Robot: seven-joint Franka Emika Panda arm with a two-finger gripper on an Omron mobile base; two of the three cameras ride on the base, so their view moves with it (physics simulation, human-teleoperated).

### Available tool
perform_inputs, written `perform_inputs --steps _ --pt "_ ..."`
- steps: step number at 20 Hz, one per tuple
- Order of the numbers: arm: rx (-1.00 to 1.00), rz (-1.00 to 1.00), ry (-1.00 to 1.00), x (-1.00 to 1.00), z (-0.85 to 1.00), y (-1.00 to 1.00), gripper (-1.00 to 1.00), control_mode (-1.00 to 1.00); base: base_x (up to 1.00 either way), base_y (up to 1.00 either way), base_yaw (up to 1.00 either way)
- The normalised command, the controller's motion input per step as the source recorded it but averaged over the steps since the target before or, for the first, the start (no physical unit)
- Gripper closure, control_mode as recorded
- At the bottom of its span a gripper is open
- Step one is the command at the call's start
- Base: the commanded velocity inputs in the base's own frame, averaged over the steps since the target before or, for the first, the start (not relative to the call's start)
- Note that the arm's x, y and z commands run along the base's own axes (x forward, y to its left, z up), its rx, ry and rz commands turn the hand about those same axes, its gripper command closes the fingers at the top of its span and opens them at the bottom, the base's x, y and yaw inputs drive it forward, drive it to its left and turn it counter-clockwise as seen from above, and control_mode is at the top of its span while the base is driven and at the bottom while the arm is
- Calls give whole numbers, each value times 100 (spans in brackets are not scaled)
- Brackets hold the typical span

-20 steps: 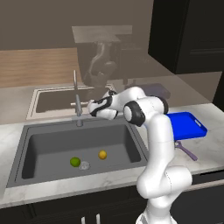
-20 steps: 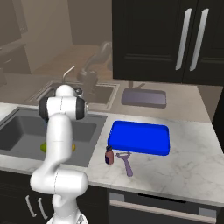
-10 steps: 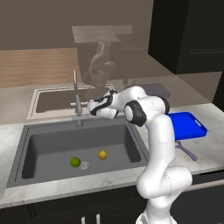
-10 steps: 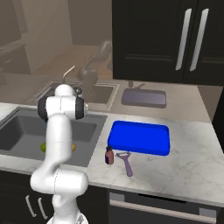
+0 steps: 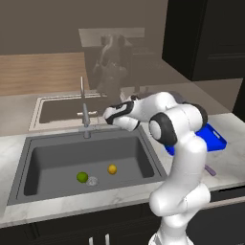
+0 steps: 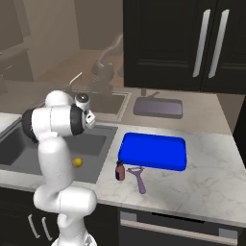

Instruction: Pick up all produce items and place them in the sink. Turn on the sink faucet to wash them. Then turn the sink off and put them in the tray.

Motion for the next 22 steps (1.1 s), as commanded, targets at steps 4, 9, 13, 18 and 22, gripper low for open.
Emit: perform_inputs --steps 4,9,13,18,22 --pt "0 0 0 -99 62 -12 -100 -100 0 0 0" --pt "-6 0 0 -97 44 -1 -100 -100 0 0 0" --pt "-15 1 0 -78 3 0 -100 -100 0 0 0" --pt "-19 2 1 -24 0 0 -100 -100 0 0 0" --pt "-18 2 5 0 -9 0 -100 -100 0 0 0"
